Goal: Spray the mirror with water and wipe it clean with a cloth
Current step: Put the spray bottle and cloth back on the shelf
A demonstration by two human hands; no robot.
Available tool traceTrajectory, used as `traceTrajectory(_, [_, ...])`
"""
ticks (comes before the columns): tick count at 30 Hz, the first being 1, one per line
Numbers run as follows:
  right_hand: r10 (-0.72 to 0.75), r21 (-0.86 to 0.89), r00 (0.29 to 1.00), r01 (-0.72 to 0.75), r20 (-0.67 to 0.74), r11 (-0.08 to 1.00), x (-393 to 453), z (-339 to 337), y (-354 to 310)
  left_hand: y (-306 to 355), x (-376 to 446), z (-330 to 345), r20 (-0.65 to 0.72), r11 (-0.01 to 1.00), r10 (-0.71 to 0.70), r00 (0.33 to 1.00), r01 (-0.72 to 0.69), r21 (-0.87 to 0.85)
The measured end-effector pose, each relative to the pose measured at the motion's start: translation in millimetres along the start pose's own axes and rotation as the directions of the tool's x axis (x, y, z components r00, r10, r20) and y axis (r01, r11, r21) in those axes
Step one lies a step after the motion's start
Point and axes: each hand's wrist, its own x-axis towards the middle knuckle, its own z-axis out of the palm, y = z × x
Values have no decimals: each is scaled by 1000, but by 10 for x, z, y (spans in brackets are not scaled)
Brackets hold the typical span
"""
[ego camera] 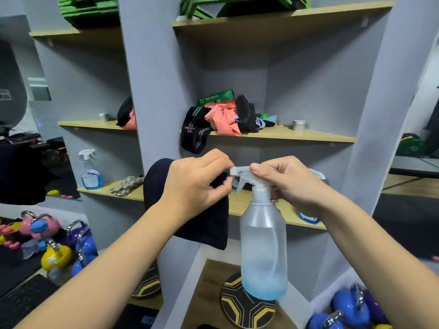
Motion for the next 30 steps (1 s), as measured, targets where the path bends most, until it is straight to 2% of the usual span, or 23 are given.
traceTrajectory(7, [6,-16,1000,-6,-26,1000,178,-168,270,-75,-79,381,-49,1000,22,999,-23,-3])
traceTrajectory(11, [20,8,998,-20,-52,1000,386,-246,500,-295,-89,680,-14,990,-26,1000,24,-142])
traceTrajectory(15, [35,-34,996,-38,-85,999,607,-311,786,-577,-164,1060,-9,977,38,999,-39,-210])
traceTrajectory(22, [43,-297,977,-105,-209,949,1307,-629,954,-1071,21,1864,202,898,-159,966,227,-378])
traceTrajectory(26, [15,-472,968,-135,-250,871,1560,-827,1052,-1274,84,2307,337,817,-252,907,386,-429])
traceTrajectory(28, [19,-549,957,-183,-290,816,1631,-930,1175,-1351,-10,2521,444,737,-251,860,467,-488])
traceTrajectory(30, [25,-603,932,-255,-363,756,1658,-1042,1321,-1395,-170,2734,541,677,-190,819,508,-532])
